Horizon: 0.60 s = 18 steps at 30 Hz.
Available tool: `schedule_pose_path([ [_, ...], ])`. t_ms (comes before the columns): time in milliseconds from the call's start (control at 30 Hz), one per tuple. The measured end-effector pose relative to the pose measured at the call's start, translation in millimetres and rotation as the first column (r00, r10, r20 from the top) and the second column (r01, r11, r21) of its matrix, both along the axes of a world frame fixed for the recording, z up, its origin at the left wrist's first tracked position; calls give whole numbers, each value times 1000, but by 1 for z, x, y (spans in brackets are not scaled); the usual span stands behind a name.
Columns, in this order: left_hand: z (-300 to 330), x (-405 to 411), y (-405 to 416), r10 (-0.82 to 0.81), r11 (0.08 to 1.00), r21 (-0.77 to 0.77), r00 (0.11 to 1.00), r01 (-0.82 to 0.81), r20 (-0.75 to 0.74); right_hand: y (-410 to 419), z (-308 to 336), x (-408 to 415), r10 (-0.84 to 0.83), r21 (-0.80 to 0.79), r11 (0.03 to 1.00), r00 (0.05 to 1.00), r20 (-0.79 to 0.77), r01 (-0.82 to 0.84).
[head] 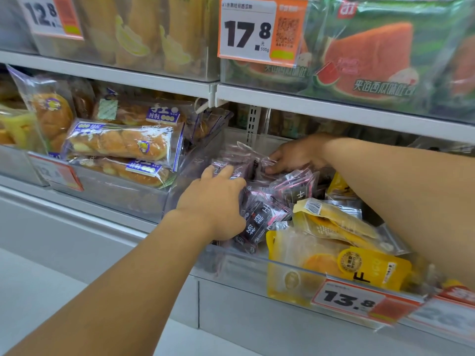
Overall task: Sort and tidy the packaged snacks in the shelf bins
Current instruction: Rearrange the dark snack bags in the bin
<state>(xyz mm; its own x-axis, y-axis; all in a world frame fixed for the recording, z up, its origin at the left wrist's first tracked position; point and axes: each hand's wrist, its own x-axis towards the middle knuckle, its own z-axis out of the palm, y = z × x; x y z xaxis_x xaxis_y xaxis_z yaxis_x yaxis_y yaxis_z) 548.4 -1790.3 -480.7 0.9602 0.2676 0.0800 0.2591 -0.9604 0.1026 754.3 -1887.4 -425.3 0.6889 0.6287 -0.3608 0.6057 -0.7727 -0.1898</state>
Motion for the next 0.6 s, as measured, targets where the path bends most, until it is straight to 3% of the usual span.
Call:
schedule_pose_path([
  [267, 1, 2, 1, 2, 1000, 1, 1000, -2, 0, 6, -9, 1, 73, -19, 997, 997, 9, -73],
  [500, 0, 3, 3, -1, 1000, -3, 1000, 1, -25, 17, -20, 2, 141, 265, 944, 967, 213, -196],
  [600, 0, 3, 3, -9, 1000, 0, 999, 9, -33, 15, -20, 1, 97, 263, 950, 960, 264, -168],
])
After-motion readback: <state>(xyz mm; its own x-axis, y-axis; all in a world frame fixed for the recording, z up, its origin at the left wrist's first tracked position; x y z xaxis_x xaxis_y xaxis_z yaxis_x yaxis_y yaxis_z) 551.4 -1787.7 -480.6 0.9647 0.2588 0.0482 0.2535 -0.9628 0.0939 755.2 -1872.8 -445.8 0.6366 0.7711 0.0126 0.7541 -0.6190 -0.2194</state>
